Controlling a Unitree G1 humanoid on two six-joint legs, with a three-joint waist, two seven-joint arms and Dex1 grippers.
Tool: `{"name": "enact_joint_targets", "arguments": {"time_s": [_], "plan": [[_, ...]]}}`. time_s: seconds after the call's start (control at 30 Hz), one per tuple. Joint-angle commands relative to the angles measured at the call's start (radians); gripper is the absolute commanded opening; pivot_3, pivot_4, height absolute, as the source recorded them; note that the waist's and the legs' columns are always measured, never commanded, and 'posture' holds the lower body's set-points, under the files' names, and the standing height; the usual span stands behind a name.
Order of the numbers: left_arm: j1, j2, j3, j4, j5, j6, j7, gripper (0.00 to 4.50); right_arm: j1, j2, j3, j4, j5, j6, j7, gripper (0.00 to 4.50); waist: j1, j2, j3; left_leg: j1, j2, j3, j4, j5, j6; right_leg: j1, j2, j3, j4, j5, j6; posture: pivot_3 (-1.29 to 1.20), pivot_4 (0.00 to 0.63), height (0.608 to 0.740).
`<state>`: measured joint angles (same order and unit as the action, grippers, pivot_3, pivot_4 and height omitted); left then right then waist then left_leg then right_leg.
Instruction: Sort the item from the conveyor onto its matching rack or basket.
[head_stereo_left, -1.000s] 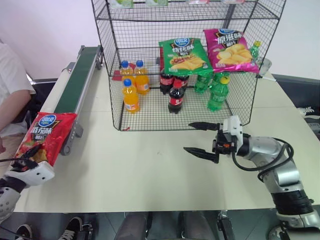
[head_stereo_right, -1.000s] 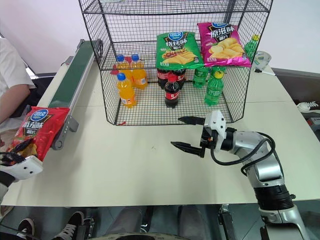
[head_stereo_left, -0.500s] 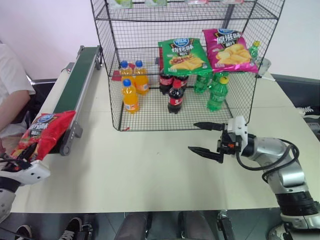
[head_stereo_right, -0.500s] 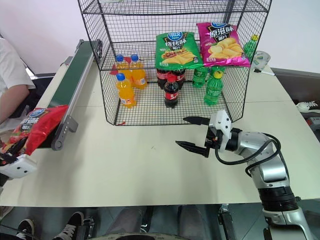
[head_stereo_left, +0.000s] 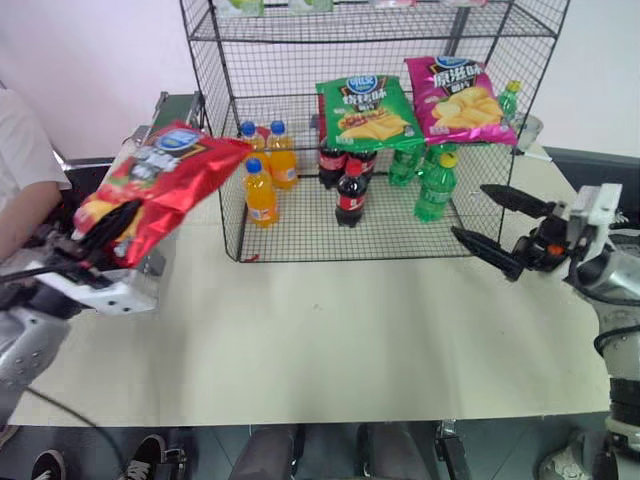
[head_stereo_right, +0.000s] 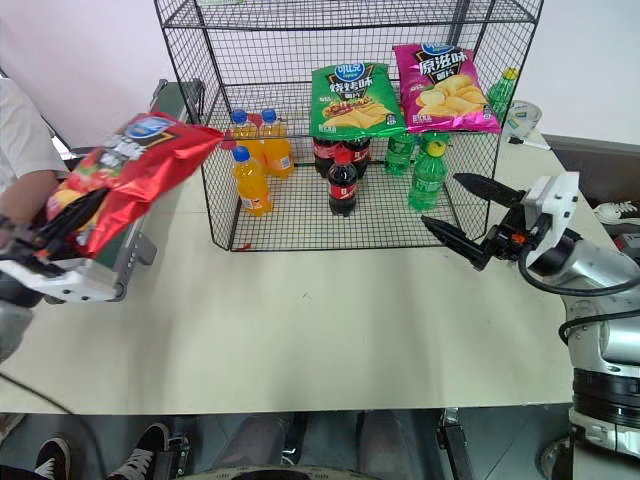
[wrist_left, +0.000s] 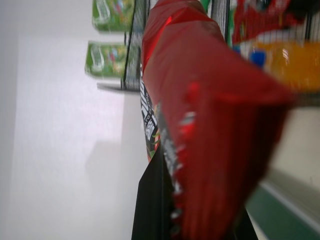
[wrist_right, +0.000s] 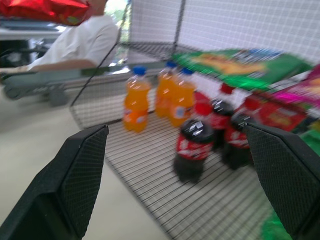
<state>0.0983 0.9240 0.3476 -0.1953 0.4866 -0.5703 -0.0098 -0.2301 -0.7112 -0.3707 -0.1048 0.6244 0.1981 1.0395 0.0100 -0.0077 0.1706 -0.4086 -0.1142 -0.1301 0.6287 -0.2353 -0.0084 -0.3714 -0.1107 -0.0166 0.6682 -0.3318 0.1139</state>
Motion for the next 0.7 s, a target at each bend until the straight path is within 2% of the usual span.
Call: {"name": "enact_joint_targets", "arguments": {"time_s": [0.03, 0.2, 0.33, 0.57, 0.7], "plan": [[-0.107, -0.038, -0.074, -0.018, 0.037, 0.041, -0.021, 0.07, 0.026, 0.024, -0.032, -0.059, 0.036, -0.009, -0.023, 4.50, 0.001, 0.000, 0.000, 0.000, 0.000, 0.000, 0.000, 0.000, 0.000, 0.000, 0.000, 0.000, 0.000, 0.000, 0.000, 0.00, 0.150, 0.740], [-0.317, -0.138, -0.193, 0.030, 0.094, 0.126, -0.032, 0.07, 0.053, 0.041, -0.032, -0.101, 0.041, -0.019, -0.057, 4.50, 0.002, 0.000, 0.000, 0.000, 0.000, 0.000, 0.002, 0.000, 0.000, 0.000, 0.000, 0.000, 0.002, 0.000, 0.000, 0.00, 0.150, 0.740], [-0.496, -0.239, -0.303, 0.141, 0.195, 0.227, -0.003, 0.07, 0.091, 0.060, -0.012, -0.112, 0.002, -0.062, -0.070, 4.50, 0.003, 0.000, 0.000, 0.000, 0.000, 0.000, 0.002, 0.000, 0.000, 0.000, 0.001, 0.000, 0.002, 0.000, 0.000, 0.00, 0.150, 0.740], [-0.717, -0.420, -0.435, 0.346, 0.215, 0.323, 0.028, 0.07, 0.087, 0.073, 0.003, -0.128, -0.005, -0.071, -0.097, 4.50, -0.002, -0.001, 0.000, 0.000, -0.001, 0.001, 0.003, 0.004, -0.007, 0.000, 0.002, 0.001, 0.003, 0.000, 0.001, 0.00, 0.150, 0.740], [-0.850, -0.527, -0.467, 0.473, 0.220, 0.423, 0.085, 0.07, 0.076, 0.075, 0.021, -0.119, -0.014, -0.074, -0.096, 4.50, 0.001, -0.001, 0.000, -0.001, 0.000, 0.001, 0.004, 0.004, -0.007, 0.000, 0.004, 0.001, 0.003, 0.001, 0.001, 0.00, 0.150, 0.740]]}}
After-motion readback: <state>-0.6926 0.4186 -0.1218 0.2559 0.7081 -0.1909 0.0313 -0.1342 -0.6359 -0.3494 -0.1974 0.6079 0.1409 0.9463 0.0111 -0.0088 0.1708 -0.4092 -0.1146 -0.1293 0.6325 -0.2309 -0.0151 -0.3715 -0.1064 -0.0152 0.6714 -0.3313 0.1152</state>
